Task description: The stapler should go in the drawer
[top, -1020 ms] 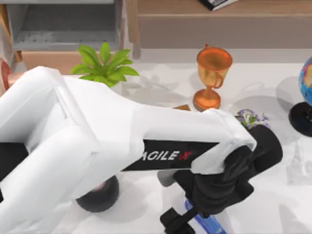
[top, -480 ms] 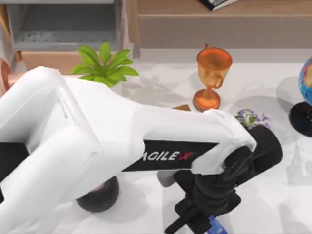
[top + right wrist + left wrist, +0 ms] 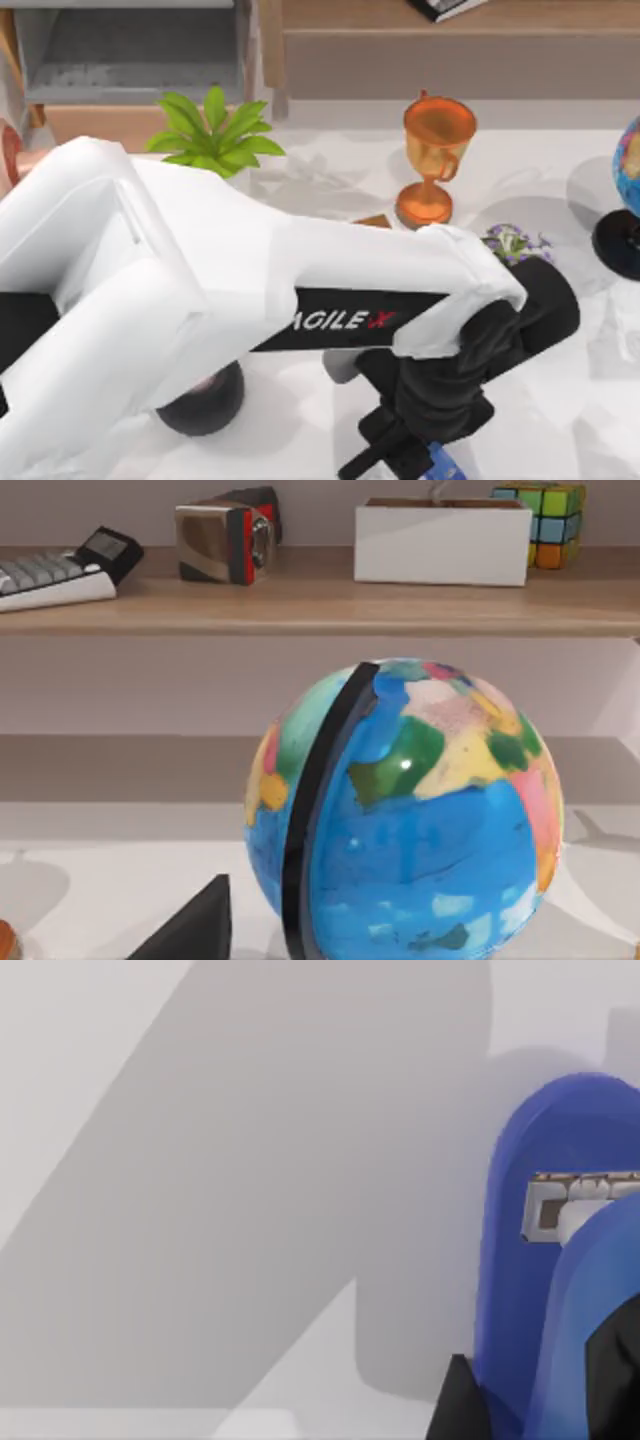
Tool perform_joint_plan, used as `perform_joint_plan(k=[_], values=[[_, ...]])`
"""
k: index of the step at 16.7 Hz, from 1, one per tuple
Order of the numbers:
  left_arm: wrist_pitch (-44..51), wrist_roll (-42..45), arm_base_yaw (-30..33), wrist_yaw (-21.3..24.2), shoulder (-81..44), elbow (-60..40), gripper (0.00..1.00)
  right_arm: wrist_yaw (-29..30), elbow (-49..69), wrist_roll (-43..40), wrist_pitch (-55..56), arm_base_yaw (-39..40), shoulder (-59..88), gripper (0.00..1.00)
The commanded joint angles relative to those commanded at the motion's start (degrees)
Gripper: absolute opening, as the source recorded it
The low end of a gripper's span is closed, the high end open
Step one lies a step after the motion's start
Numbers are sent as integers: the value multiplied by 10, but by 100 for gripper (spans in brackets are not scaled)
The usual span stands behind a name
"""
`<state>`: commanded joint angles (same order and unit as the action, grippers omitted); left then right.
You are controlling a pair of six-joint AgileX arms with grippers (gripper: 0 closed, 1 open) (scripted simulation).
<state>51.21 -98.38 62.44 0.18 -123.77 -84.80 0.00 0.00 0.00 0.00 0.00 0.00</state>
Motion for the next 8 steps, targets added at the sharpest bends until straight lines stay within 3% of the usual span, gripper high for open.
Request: perform_joint_plan(k=[8], values=[[51, -1, 0, -1, 22, -30, 0, 0, 0, 0, 0, 0, 0, 100]])
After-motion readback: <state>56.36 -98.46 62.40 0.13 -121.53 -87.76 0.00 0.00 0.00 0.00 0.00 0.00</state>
